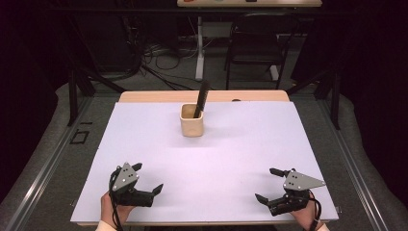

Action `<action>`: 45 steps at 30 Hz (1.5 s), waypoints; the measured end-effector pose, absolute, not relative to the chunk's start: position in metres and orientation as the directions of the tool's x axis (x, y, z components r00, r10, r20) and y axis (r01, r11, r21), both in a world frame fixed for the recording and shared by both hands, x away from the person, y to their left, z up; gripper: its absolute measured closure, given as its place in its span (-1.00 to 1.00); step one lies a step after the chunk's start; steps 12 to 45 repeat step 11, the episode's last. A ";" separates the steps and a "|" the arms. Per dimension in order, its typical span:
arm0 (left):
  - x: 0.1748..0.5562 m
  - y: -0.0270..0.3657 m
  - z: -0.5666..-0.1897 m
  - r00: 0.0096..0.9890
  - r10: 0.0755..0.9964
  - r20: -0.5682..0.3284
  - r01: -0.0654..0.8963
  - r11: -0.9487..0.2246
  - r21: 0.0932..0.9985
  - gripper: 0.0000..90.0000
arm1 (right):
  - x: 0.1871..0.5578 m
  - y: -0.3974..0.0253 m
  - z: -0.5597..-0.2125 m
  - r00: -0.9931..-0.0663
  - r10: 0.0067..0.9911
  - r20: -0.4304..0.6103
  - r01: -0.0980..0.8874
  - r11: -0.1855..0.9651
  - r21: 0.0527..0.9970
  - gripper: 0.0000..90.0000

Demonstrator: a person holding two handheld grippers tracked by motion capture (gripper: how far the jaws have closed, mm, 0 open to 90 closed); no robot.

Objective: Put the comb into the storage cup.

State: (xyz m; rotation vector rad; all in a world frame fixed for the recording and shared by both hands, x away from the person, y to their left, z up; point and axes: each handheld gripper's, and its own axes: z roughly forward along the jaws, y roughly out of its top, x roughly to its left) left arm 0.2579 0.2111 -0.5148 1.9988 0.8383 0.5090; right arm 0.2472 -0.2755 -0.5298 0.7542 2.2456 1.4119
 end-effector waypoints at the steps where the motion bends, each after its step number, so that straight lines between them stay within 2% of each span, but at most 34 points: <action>1: 0.257 0.211 -0.515 0.688 0.725 0.035 0.363 -0.385 0.849 -1.00 | 0.247 -0.276 -0.530 -0.783 0.621 -0.034 0.237 0.349 0.906 -0.98; 8: 0.250 0.211 -0.518 0.687 0.726 0.010 0.373 -0.365 0.853 -1.00 | 0.248 -0.276 -0.530 -0.783 0.621 -0.038 0.234 0.351 0.907 -0.98; 45: 0.251 0.209 -0.519 0.695 0.719 0.020 0.365 -0.377 0.851 -1.00 | 0.248 -0.277 -0.531 -0.781 0.623 -0.037 0.234 0.347 0.908 -0.98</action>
